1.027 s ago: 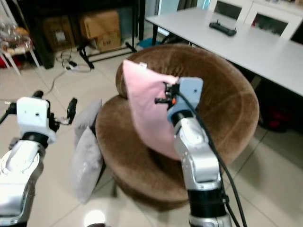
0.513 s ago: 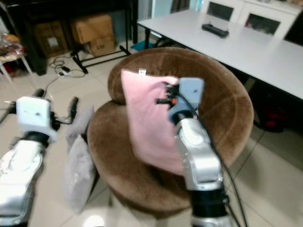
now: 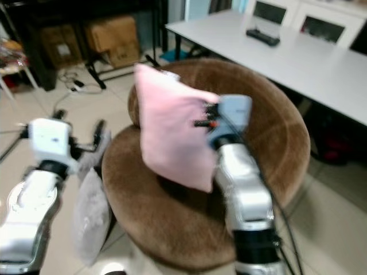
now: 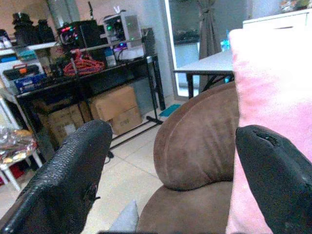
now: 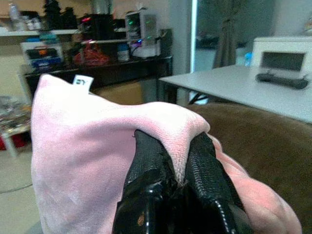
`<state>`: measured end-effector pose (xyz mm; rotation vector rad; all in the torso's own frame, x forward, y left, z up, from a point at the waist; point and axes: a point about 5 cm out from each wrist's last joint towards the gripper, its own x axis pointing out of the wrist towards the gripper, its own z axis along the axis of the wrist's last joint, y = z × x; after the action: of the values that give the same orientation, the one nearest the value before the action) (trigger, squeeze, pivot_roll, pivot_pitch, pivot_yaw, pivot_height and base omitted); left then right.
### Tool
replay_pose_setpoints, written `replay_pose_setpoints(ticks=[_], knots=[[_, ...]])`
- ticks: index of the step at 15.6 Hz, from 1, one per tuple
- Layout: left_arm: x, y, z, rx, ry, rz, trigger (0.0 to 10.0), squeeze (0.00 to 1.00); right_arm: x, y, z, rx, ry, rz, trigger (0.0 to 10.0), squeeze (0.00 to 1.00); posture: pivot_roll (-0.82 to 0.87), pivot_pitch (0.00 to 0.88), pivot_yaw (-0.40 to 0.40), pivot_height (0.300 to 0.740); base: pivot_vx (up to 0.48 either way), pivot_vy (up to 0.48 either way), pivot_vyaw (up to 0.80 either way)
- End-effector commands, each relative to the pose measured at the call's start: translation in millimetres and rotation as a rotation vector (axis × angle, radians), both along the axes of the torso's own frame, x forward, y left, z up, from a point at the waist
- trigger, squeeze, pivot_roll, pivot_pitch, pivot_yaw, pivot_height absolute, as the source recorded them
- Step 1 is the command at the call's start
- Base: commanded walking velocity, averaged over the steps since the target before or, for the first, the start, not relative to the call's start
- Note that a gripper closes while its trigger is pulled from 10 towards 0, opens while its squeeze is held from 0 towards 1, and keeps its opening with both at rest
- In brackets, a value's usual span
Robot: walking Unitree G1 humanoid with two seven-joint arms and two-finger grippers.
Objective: Move the pillow to the sofa from floor
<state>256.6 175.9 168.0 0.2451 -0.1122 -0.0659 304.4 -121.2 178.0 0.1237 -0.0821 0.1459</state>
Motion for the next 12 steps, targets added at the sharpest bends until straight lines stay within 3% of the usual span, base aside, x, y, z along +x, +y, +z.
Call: replay_pose_setpoints(ticks=[1,5,9,11,12], knots=[[-0.4,6.5,3,0.011,-0.009,0.018,10.0,0.00,0.1,9.5,16,0.016,-0.074,0.035,10.0,0.00,0.14,0.000,-0.046,0.740,0.304,0.000,0.00],[-0.9,5.6,2,0.019,-0.006,0.014,10.0,0.00,1.2,13.3,16,0.008,-0.066,0.060,10.0,0.00,0.14,0.000,-0.050,0.740,0.303,0.000,0.00],[-1.2,5.9,0,0.040,0.010,0.019,10.0,0.00,2.1,20.4,15,0.009,-0.053,0.102,10.0,0.00,0.14,0.000,-0.050,0.740,0.150,0.000,-0.73],[-1.3,5.2,-1,0.051,0.012,0.021,10.0,0.00,3.5,29.3,13,-0.007,-0.001,0.153,10.0,0.00,0.14,0.000,-0.053,0.740,0.000,0.000,0.00],[-0.6,3.4,-1,0.052,0.012,0.018,10.0,0.00,6.9,37.8,8,0.007,0.084,0.189,10.0,0.00,0.14,0.000,-0.061,0.740,0.000,0.000,0.00]])
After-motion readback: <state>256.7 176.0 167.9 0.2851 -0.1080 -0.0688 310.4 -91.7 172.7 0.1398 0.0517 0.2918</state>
